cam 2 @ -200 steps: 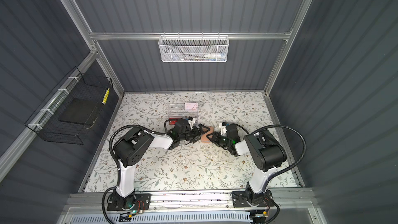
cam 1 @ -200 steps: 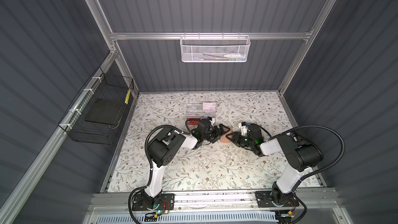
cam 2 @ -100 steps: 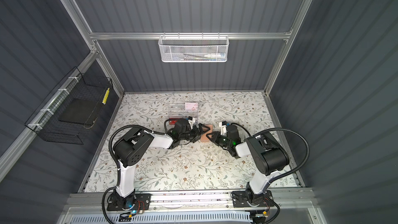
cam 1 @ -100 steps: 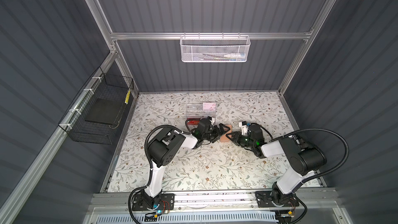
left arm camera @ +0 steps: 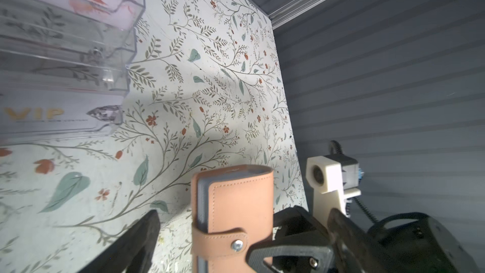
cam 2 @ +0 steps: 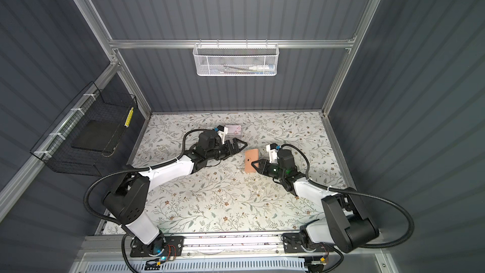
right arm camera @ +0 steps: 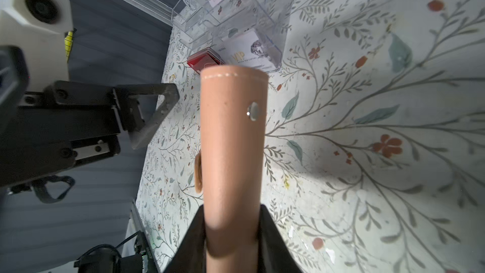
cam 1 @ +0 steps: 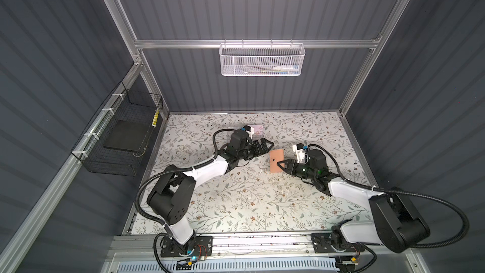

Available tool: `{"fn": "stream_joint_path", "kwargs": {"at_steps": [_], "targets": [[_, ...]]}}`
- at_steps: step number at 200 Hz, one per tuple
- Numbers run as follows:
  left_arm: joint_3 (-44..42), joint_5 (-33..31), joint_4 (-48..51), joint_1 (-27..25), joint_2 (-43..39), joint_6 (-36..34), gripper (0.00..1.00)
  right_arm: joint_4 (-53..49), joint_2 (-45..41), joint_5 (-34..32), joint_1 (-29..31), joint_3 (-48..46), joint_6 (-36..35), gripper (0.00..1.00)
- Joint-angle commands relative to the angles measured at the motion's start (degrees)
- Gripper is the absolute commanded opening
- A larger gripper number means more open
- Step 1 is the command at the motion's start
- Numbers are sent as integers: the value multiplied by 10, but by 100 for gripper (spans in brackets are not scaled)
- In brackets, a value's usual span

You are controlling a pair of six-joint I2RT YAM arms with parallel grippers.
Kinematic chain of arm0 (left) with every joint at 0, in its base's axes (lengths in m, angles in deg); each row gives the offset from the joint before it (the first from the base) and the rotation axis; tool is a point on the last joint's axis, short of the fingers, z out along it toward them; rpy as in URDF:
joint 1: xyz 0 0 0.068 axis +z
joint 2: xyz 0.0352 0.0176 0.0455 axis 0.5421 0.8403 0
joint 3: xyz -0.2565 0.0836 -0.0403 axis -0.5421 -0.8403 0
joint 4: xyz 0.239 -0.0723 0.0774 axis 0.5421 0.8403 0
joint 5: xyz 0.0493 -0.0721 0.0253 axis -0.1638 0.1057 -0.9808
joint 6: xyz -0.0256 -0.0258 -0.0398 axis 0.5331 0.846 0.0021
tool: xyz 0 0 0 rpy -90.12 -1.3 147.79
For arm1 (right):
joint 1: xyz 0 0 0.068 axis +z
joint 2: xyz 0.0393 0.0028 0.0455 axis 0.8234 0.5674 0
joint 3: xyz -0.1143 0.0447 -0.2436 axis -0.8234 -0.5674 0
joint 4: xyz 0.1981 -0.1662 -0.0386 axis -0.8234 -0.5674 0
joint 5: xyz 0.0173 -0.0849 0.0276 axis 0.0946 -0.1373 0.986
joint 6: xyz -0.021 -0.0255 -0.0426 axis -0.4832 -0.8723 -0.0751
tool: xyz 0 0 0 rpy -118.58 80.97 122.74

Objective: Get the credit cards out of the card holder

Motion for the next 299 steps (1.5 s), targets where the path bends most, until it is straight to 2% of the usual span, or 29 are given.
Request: {"fn": "stream_joint_path", "kwargs": {"at_steps": [1,40,100,151,203,299], "targets": [[19,-24,111,-5,-7,-73,100,-108,-47,-68,15,42,-82,0],[31,-42,147,-24,-7,-85,100,-222,-85,-192,63,112,-162,0],[7,-65,122,-35,-32,-54,100,-275,-73,-295,100,163,-234,0],[-13,-65,92,-44,-40,-29,99,-256,-64,-327,128,154,-242,0],[6,-56,74,-48,-5,-13,93,-232,-73,-338,137,137,-243,0],[29,-57,32,-76,40,10,85,-218,-68,-331,137,129,-243,0]]}}
